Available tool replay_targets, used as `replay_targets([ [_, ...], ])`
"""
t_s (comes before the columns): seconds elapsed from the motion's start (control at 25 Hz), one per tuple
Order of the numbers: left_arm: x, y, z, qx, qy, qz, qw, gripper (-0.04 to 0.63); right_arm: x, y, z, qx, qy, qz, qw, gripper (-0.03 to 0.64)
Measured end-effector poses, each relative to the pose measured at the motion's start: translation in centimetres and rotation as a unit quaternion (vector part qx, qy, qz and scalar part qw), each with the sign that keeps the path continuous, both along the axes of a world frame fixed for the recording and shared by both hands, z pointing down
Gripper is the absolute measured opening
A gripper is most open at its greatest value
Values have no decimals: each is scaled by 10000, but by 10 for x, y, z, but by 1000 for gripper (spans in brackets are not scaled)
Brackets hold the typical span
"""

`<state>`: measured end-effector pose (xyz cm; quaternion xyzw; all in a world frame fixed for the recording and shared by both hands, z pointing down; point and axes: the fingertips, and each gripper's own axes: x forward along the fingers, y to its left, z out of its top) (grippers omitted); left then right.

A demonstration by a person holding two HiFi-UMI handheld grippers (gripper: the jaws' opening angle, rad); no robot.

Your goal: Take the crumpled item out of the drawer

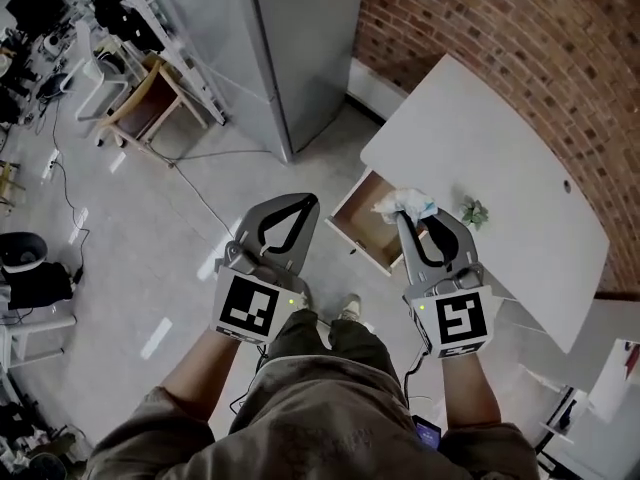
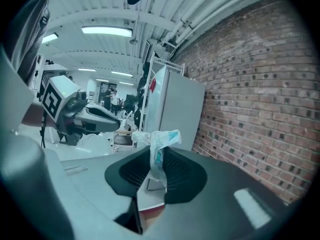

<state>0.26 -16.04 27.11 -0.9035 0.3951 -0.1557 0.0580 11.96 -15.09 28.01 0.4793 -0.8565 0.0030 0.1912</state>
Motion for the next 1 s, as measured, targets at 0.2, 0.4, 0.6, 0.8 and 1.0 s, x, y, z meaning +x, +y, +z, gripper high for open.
replay_targets([
  [0.2,-5,13,-54,419,111,94,9990,2,7,20,-55,372,-308,93,9988,98],
  [0.4,-6,26,-86,674,106,198,9975,0,17,39,-88,621,-568,319,9959,98],
  [0.6,-7,34,-99,719,121,251,9970,2,23,59,-113,688,-1026,457,9913,97],
  [0.8,-3,36,-102,698,180,306,9969,2,26,70,-119,676,-941,405,9924,92],
  [1.0,2,32,-100,585,319,315,9973,2,34,67,-111,570,-927,537,9926,92],
])
